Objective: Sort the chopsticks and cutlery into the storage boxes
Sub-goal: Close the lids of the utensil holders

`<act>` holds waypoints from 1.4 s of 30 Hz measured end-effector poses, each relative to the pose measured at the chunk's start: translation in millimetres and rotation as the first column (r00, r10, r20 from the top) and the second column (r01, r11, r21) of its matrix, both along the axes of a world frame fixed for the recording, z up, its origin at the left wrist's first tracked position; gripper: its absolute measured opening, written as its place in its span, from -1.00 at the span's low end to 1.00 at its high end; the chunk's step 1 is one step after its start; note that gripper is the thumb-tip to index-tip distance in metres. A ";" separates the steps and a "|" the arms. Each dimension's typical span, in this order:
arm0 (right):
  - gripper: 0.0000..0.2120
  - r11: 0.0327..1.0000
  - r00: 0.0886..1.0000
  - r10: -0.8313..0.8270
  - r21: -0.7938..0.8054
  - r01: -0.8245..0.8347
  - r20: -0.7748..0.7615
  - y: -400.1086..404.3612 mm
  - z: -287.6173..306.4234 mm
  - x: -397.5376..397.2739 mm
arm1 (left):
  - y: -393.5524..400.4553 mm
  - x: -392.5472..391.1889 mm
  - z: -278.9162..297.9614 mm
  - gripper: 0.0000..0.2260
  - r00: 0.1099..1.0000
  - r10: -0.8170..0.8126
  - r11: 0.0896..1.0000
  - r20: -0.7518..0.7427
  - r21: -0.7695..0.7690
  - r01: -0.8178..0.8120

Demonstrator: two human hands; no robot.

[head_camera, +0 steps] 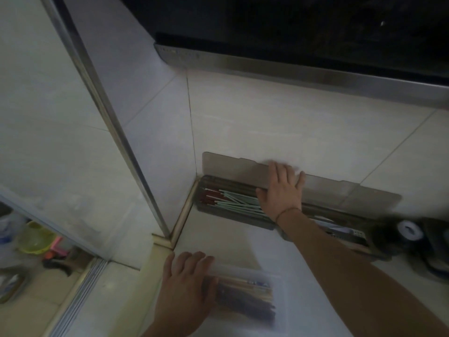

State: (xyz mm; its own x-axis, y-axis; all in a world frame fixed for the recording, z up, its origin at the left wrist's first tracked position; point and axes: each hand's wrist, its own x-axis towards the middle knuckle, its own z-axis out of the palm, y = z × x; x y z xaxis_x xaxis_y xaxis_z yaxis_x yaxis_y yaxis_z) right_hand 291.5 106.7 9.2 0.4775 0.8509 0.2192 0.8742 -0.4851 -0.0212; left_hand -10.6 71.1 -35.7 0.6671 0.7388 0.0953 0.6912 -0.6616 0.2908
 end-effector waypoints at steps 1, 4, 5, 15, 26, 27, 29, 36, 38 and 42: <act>-0.29 1.000 1.000 0.003 -0.006 -0.003 0.004 0.6 0.0 -0.7 | -0.6 -0.2 0.5 -0.62 1.000 0.003 1.000 -0.002 0.001 -0.003; -0.49 0.998 0.997 0.053 0.030 -0.054 0.052 -3.6 -1.9 -3.6 | -1.3 0.1 2.1 -0.62 1.000 0.003 1.000 -0.004 -0.004 -0.003; -0.53 0.995 0.994 0.087 0.044 -0.090 0.064 -8.6 -5.6 -6.1 | -1.3 0.4 2.6 -0.62 1.000 0.003 1.000 -0.006 -0.005 -0.003; -0.43 0.922 0.949 0.290 -0.228 -0.313 -0.127 -58.1 -35.9 -8.0 | -1.7 0.9 -1.9 -0.60 1.000 -0.001 1.000 -0.003 0.007 0.001; -0.49 0.971 0.976 -0.213 -0.098 0.216 0.043 -105.7 27.0 110.0 | -2.3 3.0 -0.1 -0.59 1.000 0.022 1.000 -0.007 0.014 -0.022; -0.47 0.968 0.978 -0.201 -0.137 0.208 0.064 -104.7 25.0 110.2 | -3.0 3.2 1.0 -0.58 1.000 0.021 1.000 -0.012 0.013 -0.021; -0.43 0.962 0.976 -0.205 -0.167 0.215 0.078 -100.8 22.4 107.9 | -4.0 3.5 3.0 -0.58 0.999 0.023 1.000 -0.027 0.015 -0.022; -0.52 0.969 0.969 -0.230 -0.069 0.237 0.092 -105.9 15.1 103.7 | -5.9 4.1 6.7 -0.52 0.999 0.025 0.999 -0.038 0.021 -0.024; -0.46 0.984 0.984 -0.176 0.022 0.175 0.029 -118.3 6.2 93.2 | -5.4 3.7 7.3 -0.57 0.998 0.027 1.000 -0.048 0.014 -0.026; -0.24 0.968 0.981 -0.120 -0.238 0.082 -0.150 -155.8 -44.3 55.0 | -4.2 3.0 7.2 -0.58 0.997 0.027 1.000 -0.067 -0.010 -0.028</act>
State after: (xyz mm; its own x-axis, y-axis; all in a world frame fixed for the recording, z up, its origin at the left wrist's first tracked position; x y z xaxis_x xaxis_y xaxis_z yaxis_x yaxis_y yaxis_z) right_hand 346.5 -49.1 -35.1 0.5765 0.8147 -0.0634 0.8145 -0.5791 -0.0360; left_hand -7.5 66.9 -28.5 0.6510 0.7579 0.0432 0.7274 -0.6391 0.2500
